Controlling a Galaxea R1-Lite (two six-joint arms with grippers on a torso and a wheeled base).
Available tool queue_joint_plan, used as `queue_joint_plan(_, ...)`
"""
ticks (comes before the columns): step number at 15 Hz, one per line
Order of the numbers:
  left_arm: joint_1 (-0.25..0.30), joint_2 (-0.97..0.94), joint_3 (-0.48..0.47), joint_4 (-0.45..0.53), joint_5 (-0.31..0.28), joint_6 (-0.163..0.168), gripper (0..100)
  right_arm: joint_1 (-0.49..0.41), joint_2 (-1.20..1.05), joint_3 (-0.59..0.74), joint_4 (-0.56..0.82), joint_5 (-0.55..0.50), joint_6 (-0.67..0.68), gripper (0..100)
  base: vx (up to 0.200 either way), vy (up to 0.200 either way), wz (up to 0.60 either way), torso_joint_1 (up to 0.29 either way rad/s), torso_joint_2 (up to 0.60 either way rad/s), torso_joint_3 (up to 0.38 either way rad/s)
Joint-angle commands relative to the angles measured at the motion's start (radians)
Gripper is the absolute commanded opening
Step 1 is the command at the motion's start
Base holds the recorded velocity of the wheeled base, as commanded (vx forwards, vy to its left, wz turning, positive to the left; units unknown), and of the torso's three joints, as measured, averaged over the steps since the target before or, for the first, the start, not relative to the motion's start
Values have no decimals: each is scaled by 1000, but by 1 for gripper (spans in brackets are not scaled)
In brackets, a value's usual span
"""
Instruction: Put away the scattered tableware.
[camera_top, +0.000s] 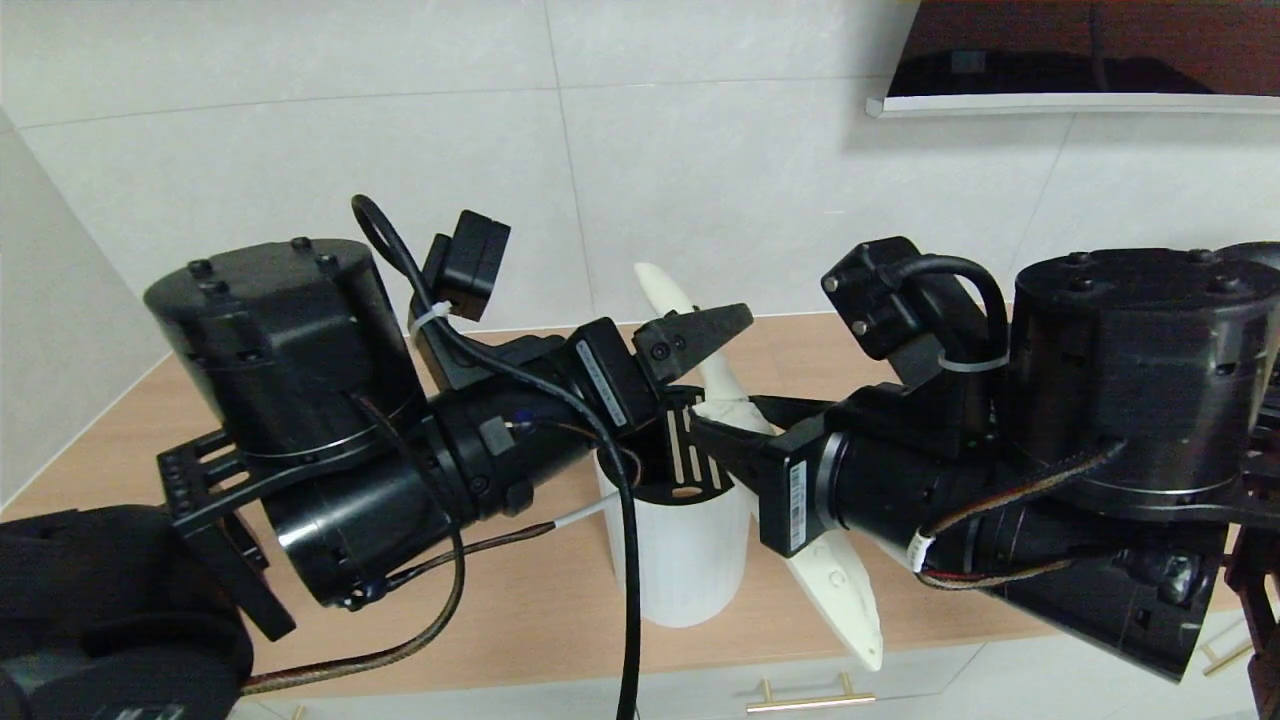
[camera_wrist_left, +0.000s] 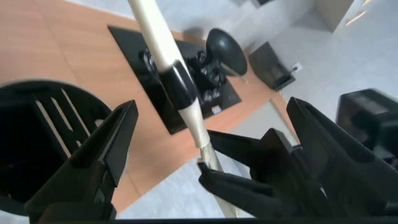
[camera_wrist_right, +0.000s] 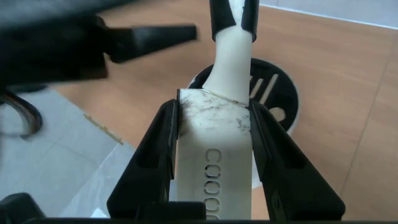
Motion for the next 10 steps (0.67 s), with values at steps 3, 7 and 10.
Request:
queue_joint_plan(3, -3, 27, -6, -2, 11, -1, 100, 29, 5, 8, -1, 0, 2, 0, 0, 0, 0, 0, 0, 0)
queue_joint_plan(7, -2, 27, -18, -2, 32, 1, 100, 33, 5, 18, -21, 0, -1, 0, 0, 0, 0, 0, 0, 0)
queue_joint_plan(10, -2, 36, -18, -2, 35, 1, 0, 33, 2, 21, -22, -3, -1, 0, 0, 0, 0, 0, 0, 0)
